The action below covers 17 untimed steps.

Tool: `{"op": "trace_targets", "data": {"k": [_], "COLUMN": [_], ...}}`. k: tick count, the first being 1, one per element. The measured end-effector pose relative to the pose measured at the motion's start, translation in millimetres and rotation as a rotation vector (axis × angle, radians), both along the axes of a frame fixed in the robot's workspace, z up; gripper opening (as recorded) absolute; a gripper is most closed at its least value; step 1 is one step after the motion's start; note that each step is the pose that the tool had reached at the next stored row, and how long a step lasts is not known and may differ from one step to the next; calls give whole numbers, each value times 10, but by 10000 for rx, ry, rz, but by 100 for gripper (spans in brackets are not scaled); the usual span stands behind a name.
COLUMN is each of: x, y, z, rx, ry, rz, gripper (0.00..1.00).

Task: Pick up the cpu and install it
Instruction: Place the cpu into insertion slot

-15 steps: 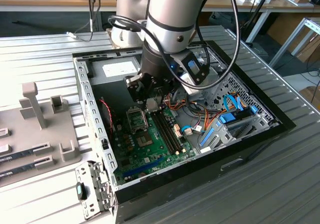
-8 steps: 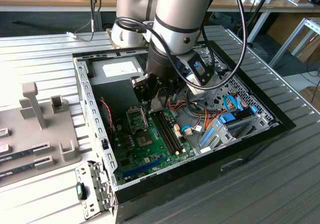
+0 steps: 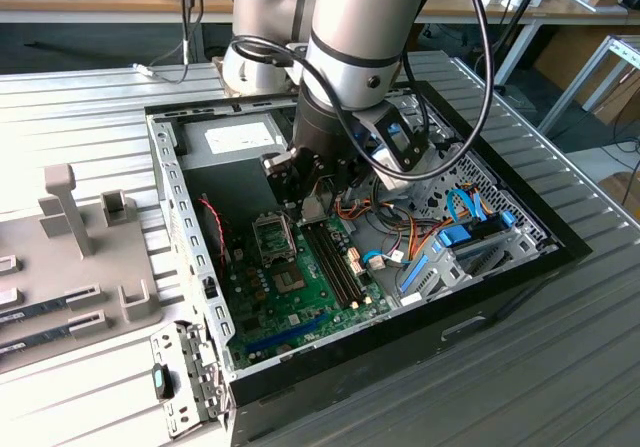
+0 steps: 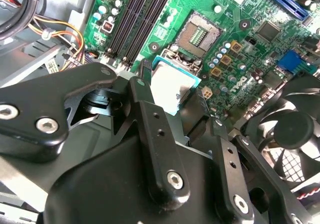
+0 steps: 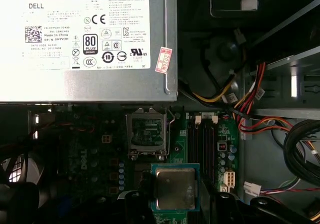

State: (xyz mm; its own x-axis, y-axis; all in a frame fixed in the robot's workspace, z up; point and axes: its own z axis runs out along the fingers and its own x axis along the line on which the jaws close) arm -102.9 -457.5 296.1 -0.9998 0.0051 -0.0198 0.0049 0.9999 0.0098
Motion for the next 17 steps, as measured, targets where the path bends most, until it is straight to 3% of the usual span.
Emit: {"op": "trace_targets", "data": {"k": [17], "x": [0], "y": [0], "z": [-95], "rx": [1], "ry": [0], "rz": [0], "gripper": [47]}}
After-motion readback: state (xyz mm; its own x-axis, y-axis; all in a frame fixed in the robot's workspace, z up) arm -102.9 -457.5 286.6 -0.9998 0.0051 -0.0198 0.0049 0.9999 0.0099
